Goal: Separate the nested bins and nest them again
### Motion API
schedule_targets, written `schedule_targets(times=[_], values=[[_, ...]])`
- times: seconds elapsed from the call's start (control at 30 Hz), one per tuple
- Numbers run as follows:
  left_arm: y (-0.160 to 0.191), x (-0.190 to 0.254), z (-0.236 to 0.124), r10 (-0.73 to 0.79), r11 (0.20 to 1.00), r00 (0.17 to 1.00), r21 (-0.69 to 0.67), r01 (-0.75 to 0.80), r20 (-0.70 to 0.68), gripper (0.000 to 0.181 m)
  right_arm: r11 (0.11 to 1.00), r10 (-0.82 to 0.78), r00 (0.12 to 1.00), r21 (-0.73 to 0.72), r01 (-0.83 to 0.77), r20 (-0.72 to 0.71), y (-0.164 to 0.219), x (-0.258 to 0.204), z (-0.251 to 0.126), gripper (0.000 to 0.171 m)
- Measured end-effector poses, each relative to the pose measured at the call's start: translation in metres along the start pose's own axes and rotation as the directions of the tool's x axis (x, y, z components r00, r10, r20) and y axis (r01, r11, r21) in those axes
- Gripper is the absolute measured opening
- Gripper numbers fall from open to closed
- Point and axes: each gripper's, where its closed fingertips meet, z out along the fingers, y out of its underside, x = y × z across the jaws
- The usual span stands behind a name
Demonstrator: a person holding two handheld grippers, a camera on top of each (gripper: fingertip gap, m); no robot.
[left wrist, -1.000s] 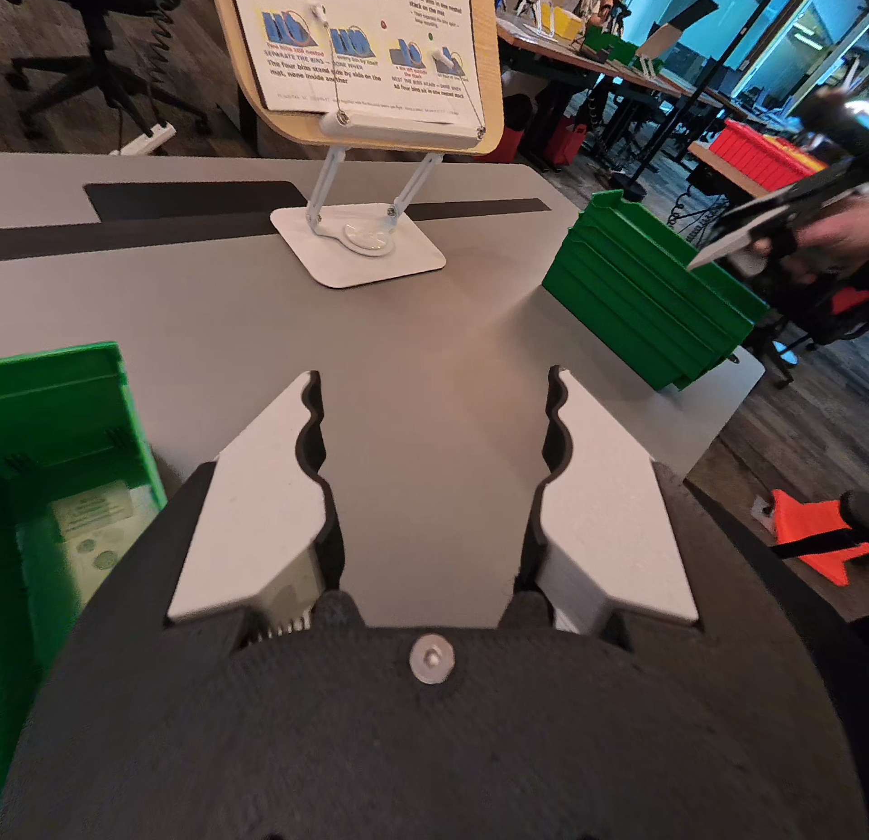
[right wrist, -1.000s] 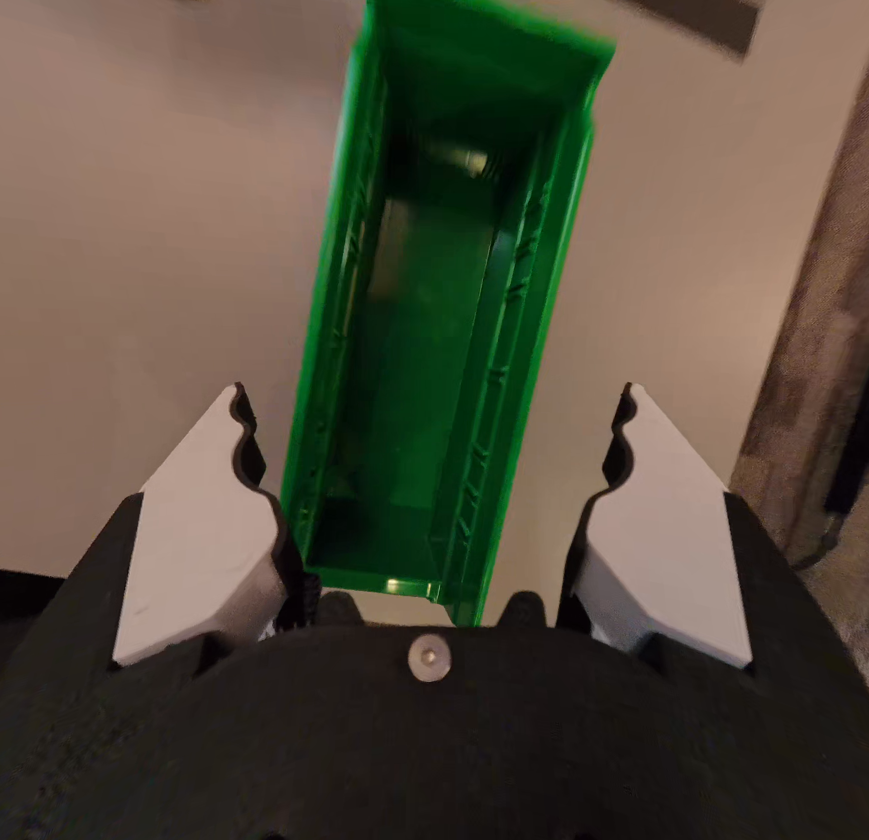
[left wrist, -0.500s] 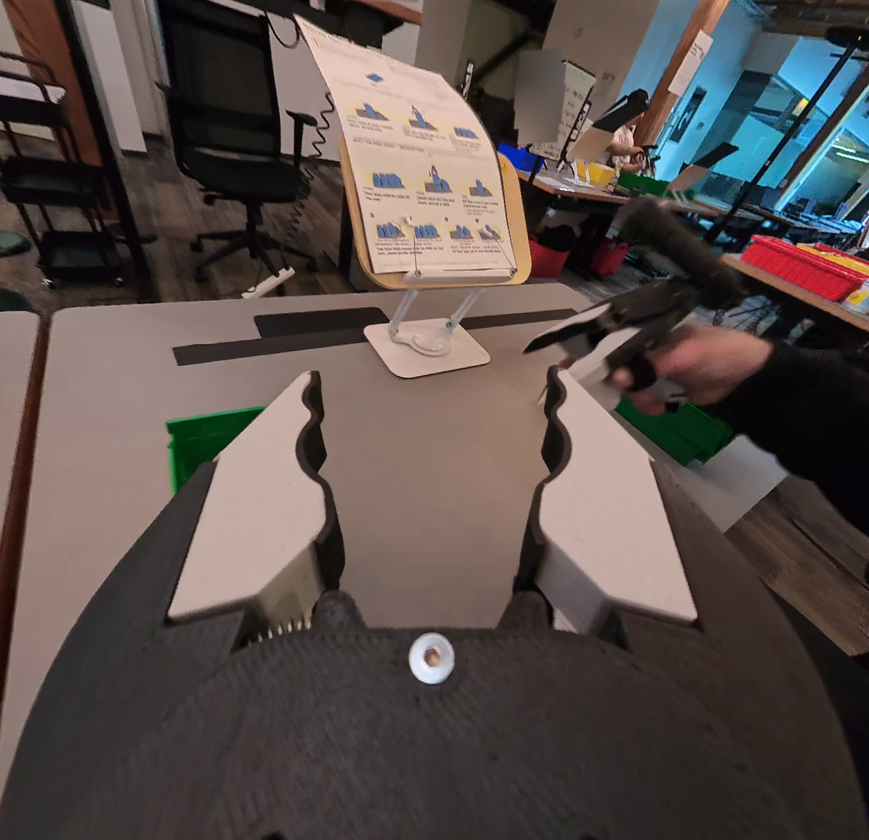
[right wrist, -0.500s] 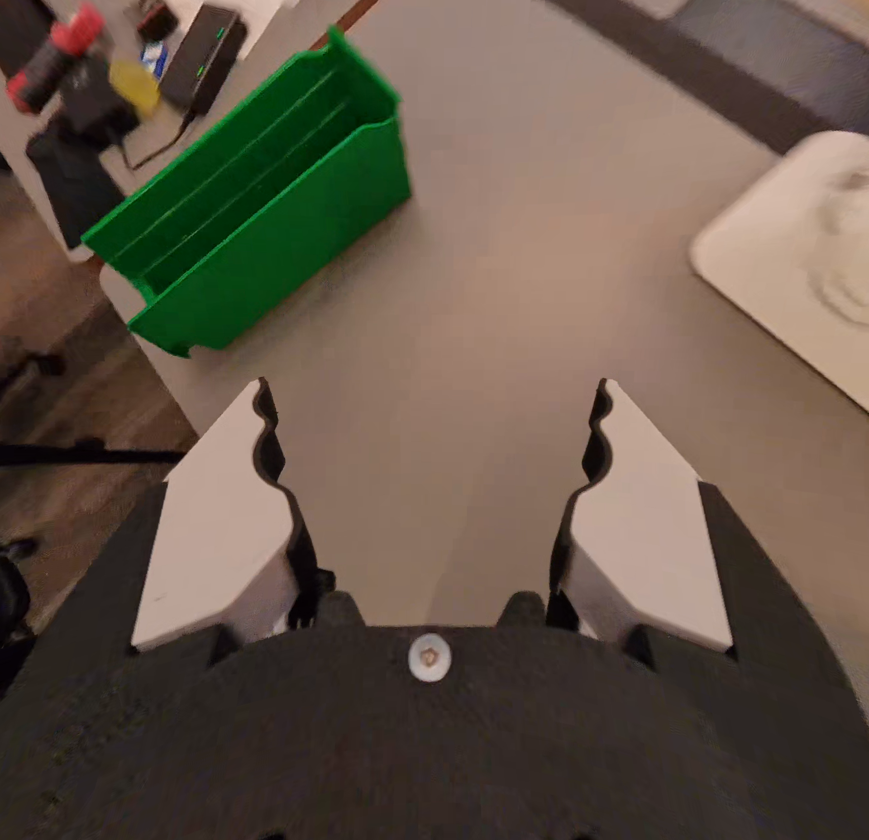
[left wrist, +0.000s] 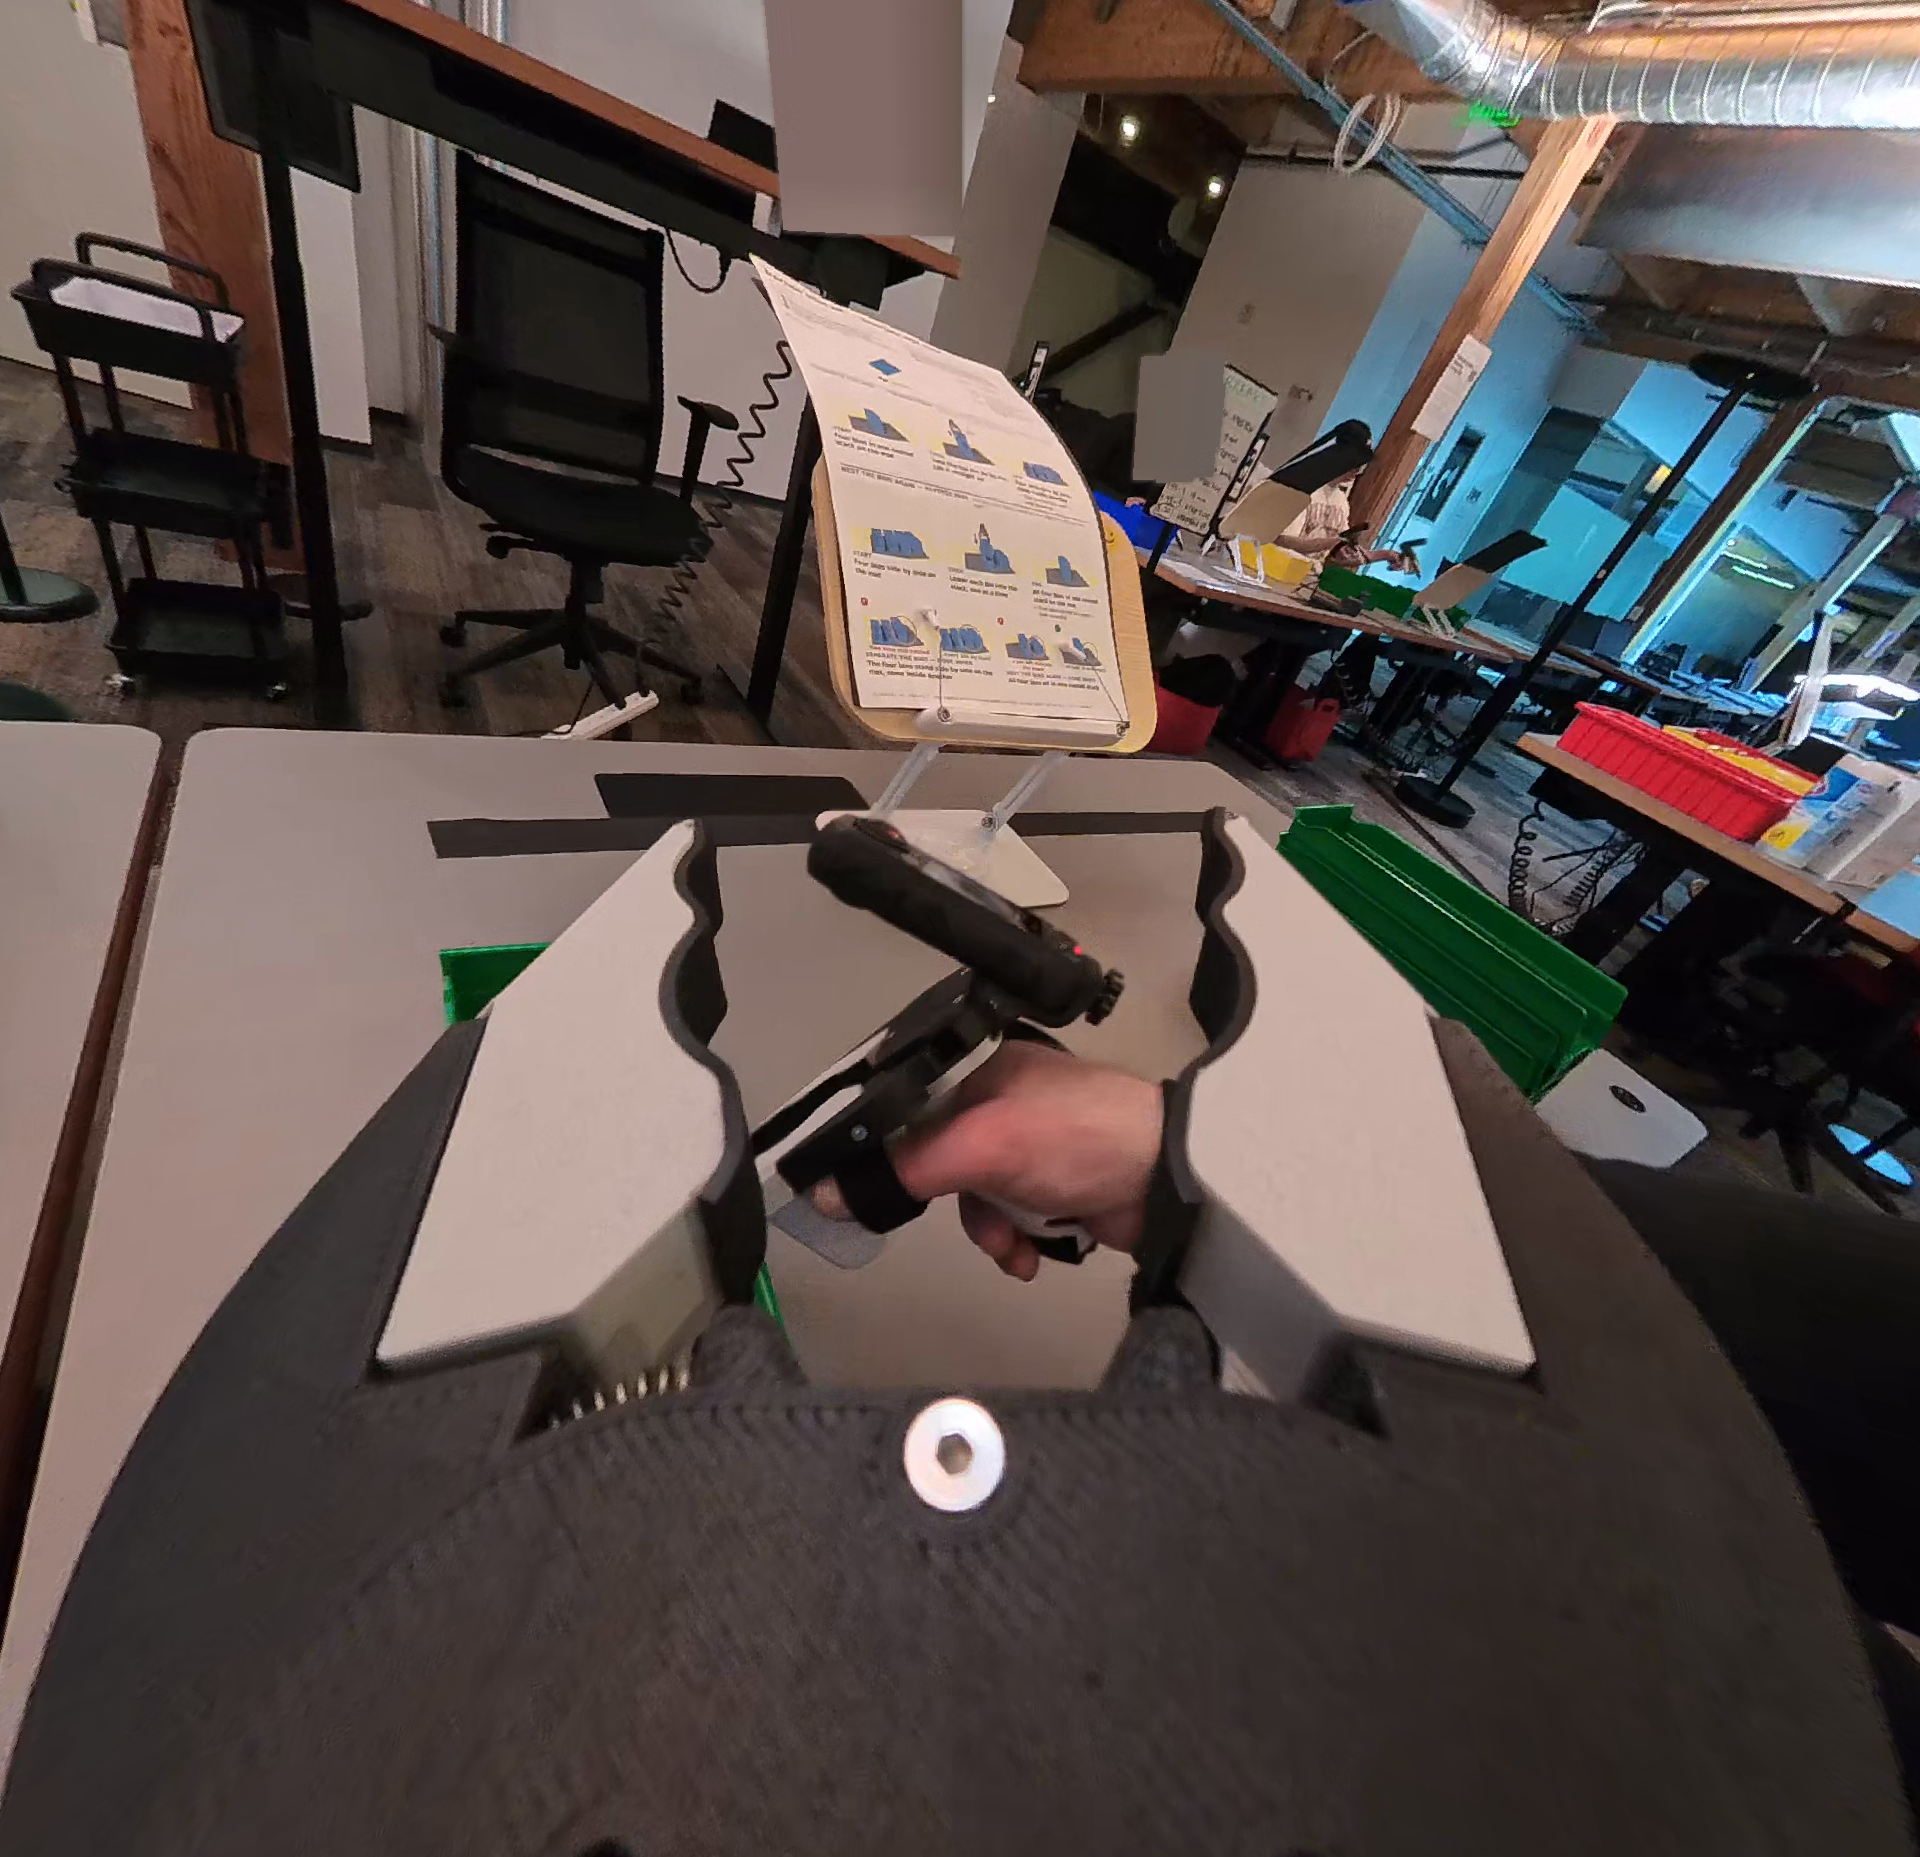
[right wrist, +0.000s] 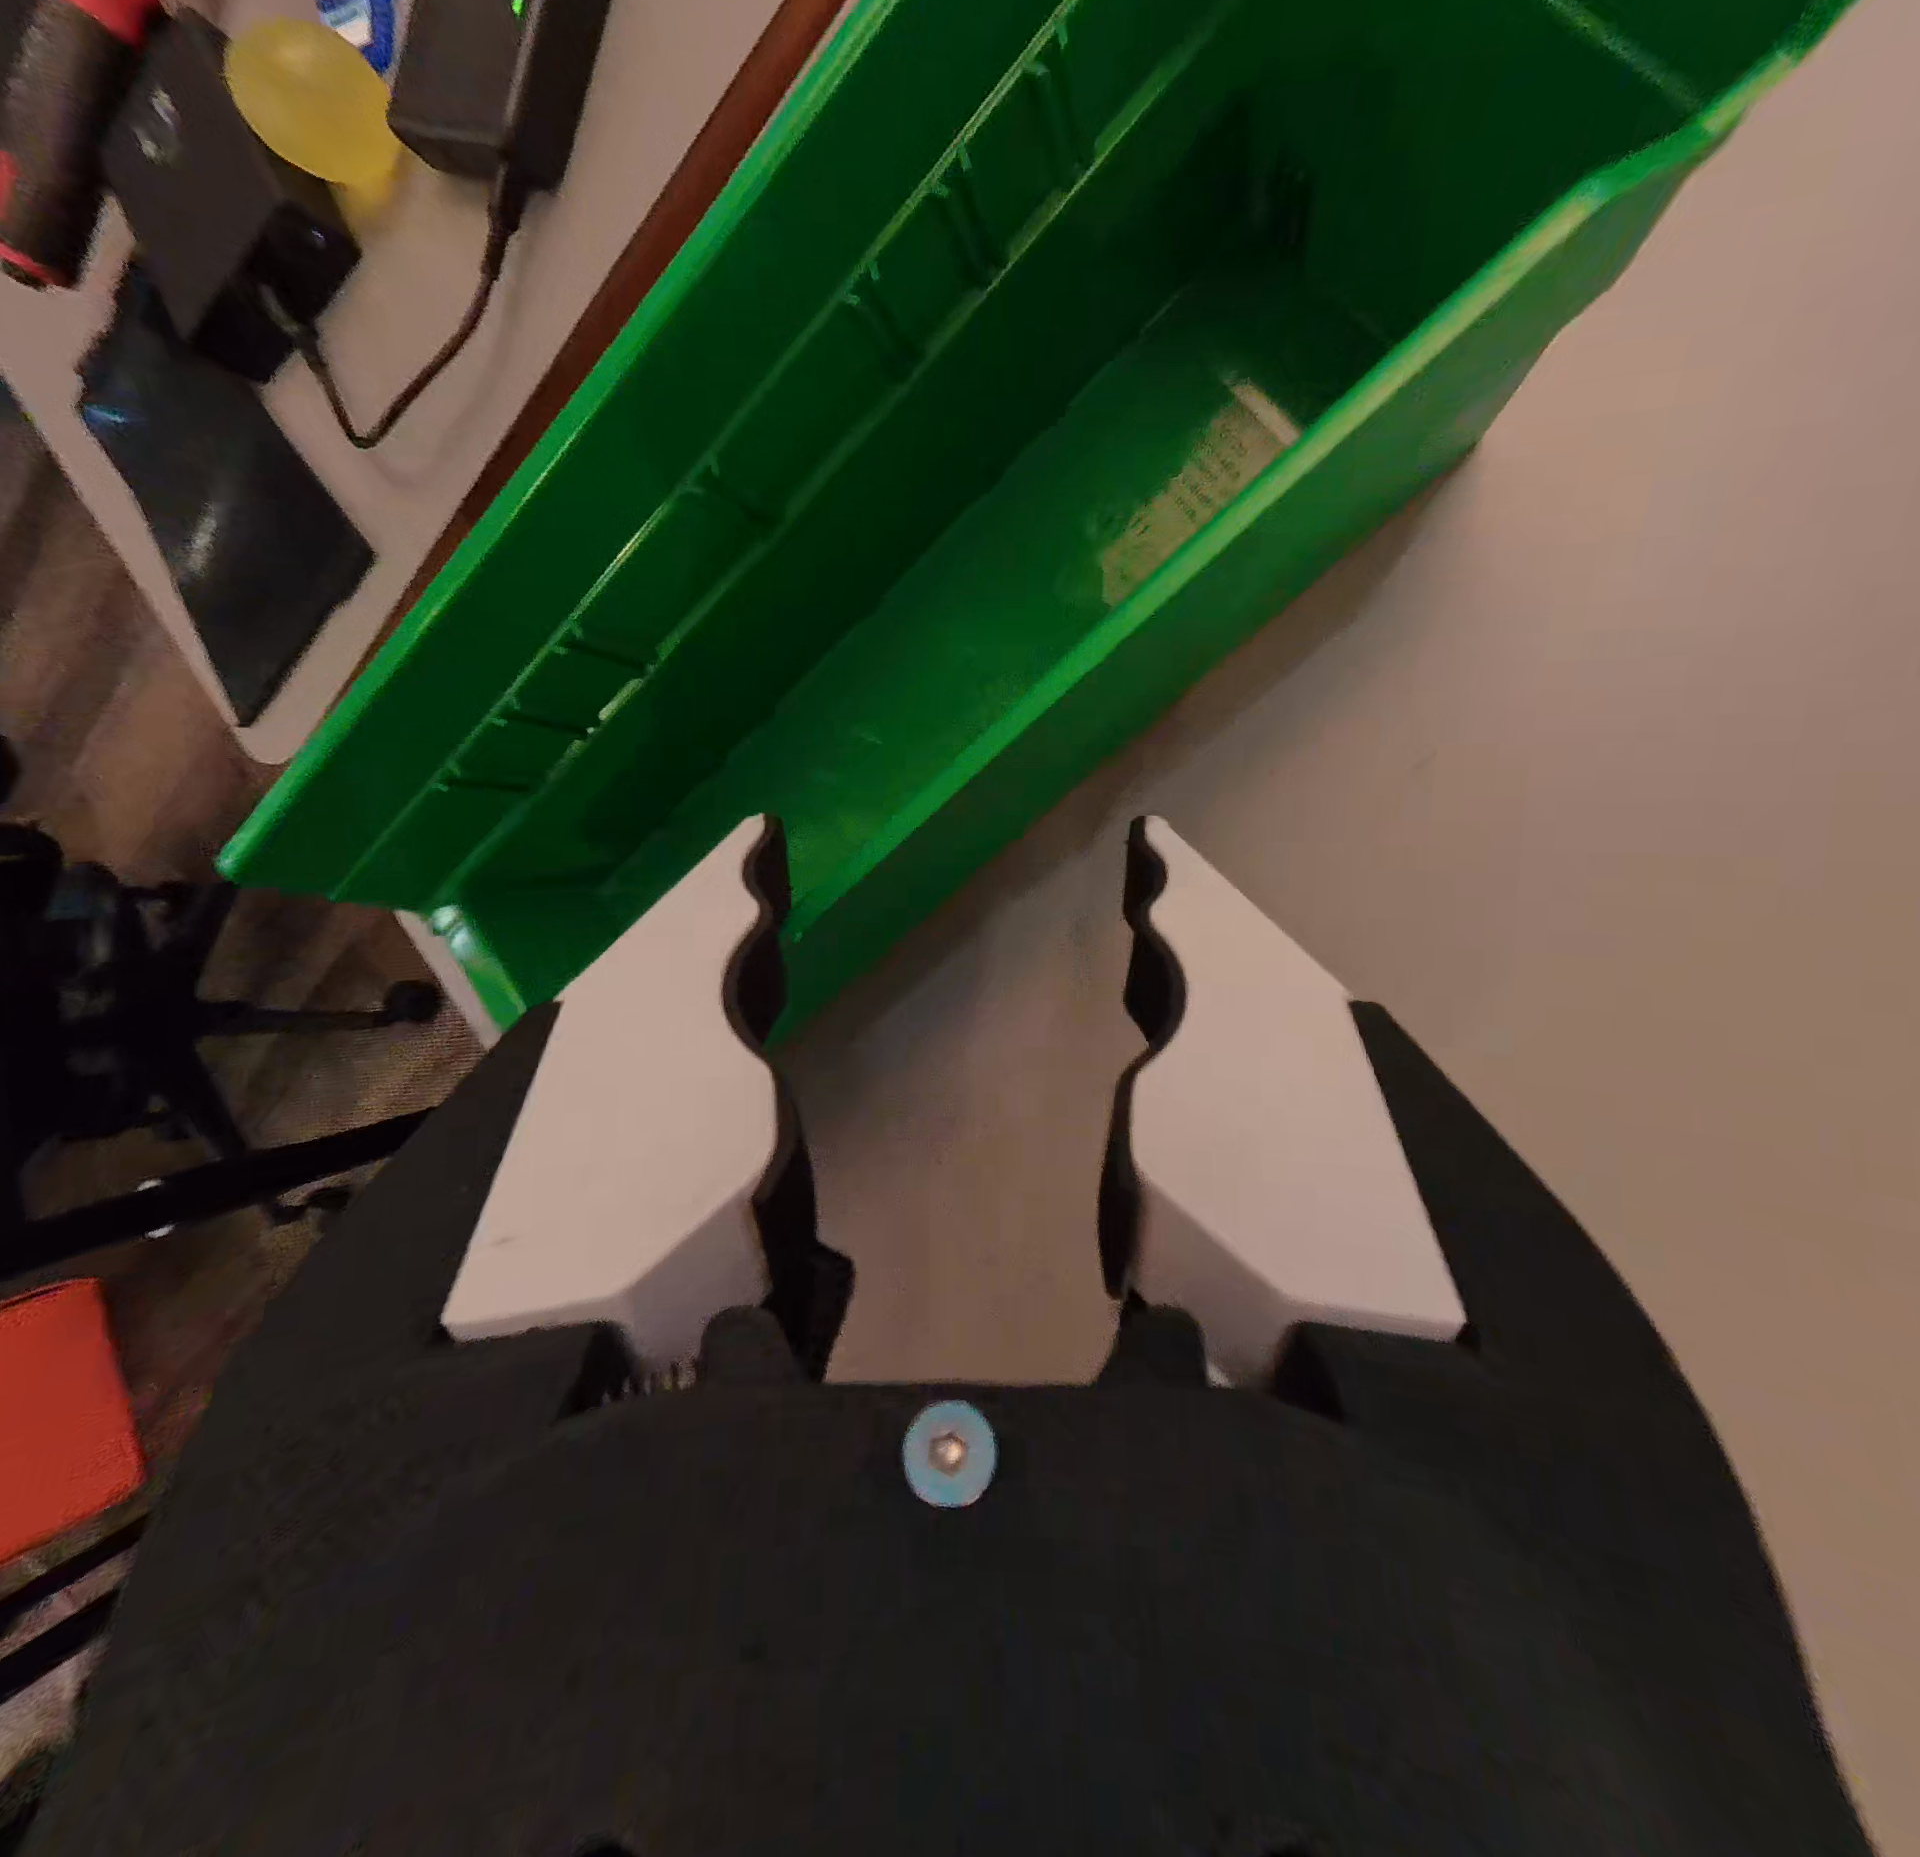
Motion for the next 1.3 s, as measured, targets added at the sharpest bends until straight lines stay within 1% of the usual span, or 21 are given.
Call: schedule_targets(times=[0.03, 0.07, 0.13, 0.27, 0.43, 0.57, 0.67, 0.83, 0.97, 1.07, 1.1, 1.2, 1.23, 1.27, 1.3], values=[[0.000, -0.001, -0.001, -0.001, 1.000, 1.000, 0.002, 0.001, -0.001, 0.091, 1.000, -0.017, 1.000, -0.001, 0.017, -0.013, -0.001, 0.000, 0.003, 0.058], [0.000, -0.002, -0.002, -0.005, 1.000, 1.000, 0.004, 0.005, -0.002, 0.091, 1.000, -0.030, 0.999, 0.001, 0.030, -0.014, -0.002, -0.001, 0.005, 0.042], [-0.001, -0.005, -0.004, -0.017, 1.000, 1.000, 0.016, 0.017, -0.003, 0.091, 0.997, -0.071, 0.997, 0.008, 0.071, -0.042, -0.007, 0.001, 0.004, 0.024], [-0.003, -0.012, -0.008, -0.046, 0.998, 0.999, 0.032, 0.046, 0.002, 0.088, 0.988, -0.155, 0.982, -0.035, 0.152, -0.107, -0.008, 0.019, -0.003, 0.010], [-0.006, -0.015, -0.009, -0.073, 0.996, 0.997, 0.056, 0.073, 0.000, 0.086, 0.978, -0.201, 0.976, -0.066, 0.196, -0.080, 0.008, 0.046, -0.026, 0.008], [-0.004, -0.016, -0.005, -0.083, 0.995, 0.997, 0.049, 0.083, 0.003, 0.086, 0.965, -0.253, 0.963, -0.096, 0.244, -0.093, 0.034, 0.083, -0.065, 0.006], [0.001, -0.013, 0.001, -0.084, 0.996, 0.996, 0.022, 0.084, 0.003, 0.087, 0.964, -0.257, 0.961, -0.094, 0.248, -0.102, 0.055, 0.119, -0.100, 0.004], [0.014, -0.004, 0.022, -0.077, 0.996, 0.997, -0.035, 0.077, -0.004, 0.088, 0.957, -0.273, 0.949, -0.139, 0.253, -0.155, 0.098, 0.190, -0.159, 0.003], [0.026, 0.007, 0.042, -0.069, 0.994, 0.997, -0.081, 0.067, -0.026, 0.088, 0.972, -0.214, 0.955, -0.140, 0.188, -0.206, 0.128, 0.248, -0.194, 0.002], [0.034, 0.015, 0.057, -0.063, 0.992, 0.997, -0.114, 0.058, -0.042, 0.088, 0.976, -0.203, 0.966, -0.118, 0.186, -0.160, 0.142, 0.268, -0.209, 0.002], [0.036, 0.017, 0.062, -0.060, 0.991, 0.997, -0.122, 0.054, -0.048, 0.088, 0.975, -0.203, 0.967, -0.120, 0.186, -0.157, 0.146, 0.273, -0.213, 0.005], [0.041, 0.024, 0.074, -0.056, 0.988, 0.996, -0.146, 0.046, -0.065, 0.088, 0.977, -0.202, 0.958, -0.109, 0.183, -0.202, 0.146, 0.287, -0.229, 0.048], [0.043, 0.025, 0.077, -0.054, 0.987, 0.996, -0.152, 0.043, -0.069, 0.088, 0.978, -0.202, 0.954, -0.095, 0.185, -0.223, 0.143, 0.289, -0.236, 0.069], [0.044, 0.026, 0.080, -0.052, 0.987, 0.996, -0.157, 0.040, -0.072, 0.088, 0.978, -0.208, 0.948, -0.071, 0.197, -0.241, 0.138, 0.288, -0.244, 0.083], [0.045, 0.027, 0.082, -0.051, 0.986, 0.996, -0.161, 0.038, -0.076, 0.088, 0.976, -0.217, 0.945, -0.046, 0.212, -0.246, 0.134, 0.282, -0.251, 0.089]])
